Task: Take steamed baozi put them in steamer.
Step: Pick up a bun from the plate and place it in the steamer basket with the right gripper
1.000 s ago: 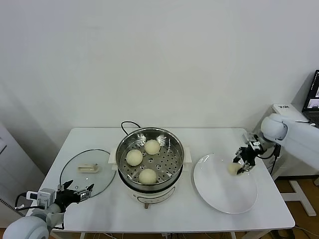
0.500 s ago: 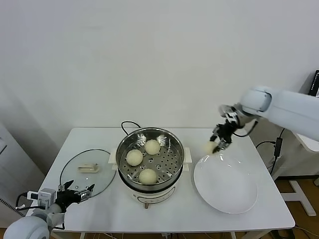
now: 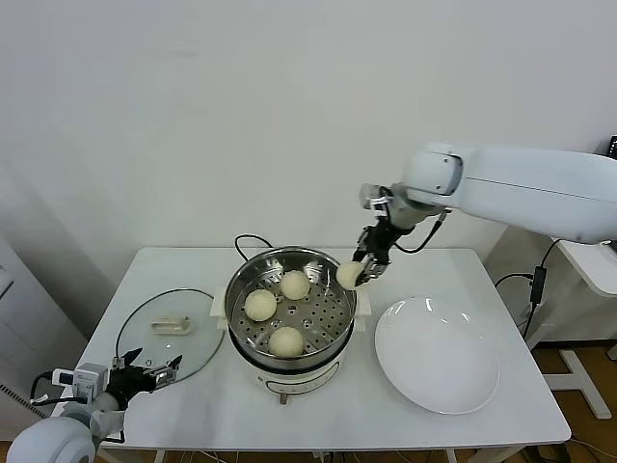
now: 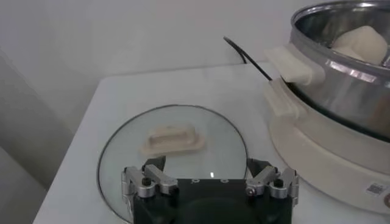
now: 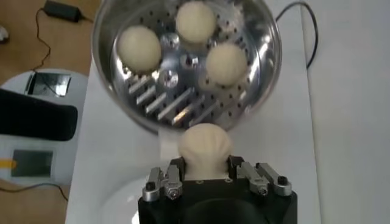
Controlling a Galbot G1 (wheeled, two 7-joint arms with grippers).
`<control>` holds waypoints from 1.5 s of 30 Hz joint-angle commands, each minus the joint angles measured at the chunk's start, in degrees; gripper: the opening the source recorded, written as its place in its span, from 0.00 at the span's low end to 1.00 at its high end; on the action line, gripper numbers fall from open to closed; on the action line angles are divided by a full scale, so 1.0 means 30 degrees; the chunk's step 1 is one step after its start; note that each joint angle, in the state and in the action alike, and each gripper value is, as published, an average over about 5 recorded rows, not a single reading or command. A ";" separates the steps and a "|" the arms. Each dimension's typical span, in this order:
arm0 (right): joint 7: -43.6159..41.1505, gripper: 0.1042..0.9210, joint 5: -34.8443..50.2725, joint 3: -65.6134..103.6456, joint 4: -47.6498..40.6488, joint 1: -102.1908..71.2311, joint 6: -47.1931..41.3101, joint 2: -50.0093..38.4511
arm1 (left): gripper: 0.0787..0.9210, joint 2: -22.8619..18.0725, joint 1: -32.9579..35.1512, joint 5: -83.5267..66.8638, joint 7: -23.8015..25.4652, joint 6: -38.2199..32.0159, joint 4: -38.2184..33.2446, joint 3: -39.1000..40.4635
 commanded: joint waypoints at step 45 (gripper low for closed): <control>0.4650 0.82 0.2308 0.2143 0.0096 -0.3689 -0.3166 0.1286 | 0.88 -0.0237 0.0130 -0.0117 0.0031 -0.0144 0.0151 -0.0156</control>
